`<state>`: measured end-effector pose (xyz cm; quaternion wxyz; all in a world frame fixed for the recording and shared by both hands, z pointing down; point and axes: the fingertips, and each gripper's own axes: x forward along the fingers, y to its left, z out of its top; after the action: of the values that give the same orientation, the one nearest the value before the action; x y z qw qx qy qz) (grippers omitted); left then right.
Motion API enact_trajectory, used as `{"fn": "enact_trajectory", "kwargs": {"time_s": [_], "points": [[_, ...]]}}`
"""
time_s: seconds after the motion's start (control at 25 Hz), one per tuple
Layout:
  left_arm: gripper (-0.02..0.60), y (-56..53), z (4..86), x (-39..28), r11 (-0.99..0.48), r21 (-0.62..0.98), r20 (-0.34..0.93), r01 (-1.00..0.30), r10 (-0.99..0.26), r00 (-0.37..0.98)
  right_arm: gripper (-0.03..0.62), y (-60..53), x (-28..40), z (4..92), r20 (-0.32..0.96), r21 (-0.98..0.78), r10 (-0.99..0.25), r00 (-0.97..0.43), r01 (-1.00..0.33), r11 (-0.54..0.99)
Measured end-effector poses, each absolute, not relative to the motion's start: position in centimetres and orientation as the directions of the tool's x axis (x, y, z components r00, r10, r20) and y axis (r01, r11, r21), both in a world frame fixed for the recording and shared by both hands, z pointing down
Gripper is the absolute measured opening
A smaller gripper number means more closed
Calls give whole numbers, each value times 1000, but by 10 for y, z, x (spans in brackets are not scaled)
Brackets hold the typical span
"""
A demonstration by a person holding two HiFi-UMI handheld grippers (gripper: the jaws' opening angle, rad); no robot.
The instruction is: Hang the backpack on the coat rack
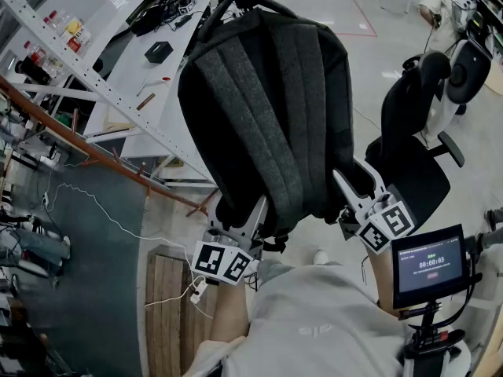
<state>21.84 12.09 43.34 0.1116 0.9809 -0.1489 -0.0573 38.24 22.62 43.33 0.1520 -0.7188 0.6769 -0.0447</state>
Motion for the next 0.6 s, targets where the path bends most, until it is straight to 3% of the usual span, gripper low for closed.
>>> {"fn": "enact_trajectory", "kwargs": {"time_s": [0.6], "points": [[314,-3,426,31,-826,252,-89,-503,-538,838,210,57,214,421,-131,-266,-975,-182,-940,212]]}}
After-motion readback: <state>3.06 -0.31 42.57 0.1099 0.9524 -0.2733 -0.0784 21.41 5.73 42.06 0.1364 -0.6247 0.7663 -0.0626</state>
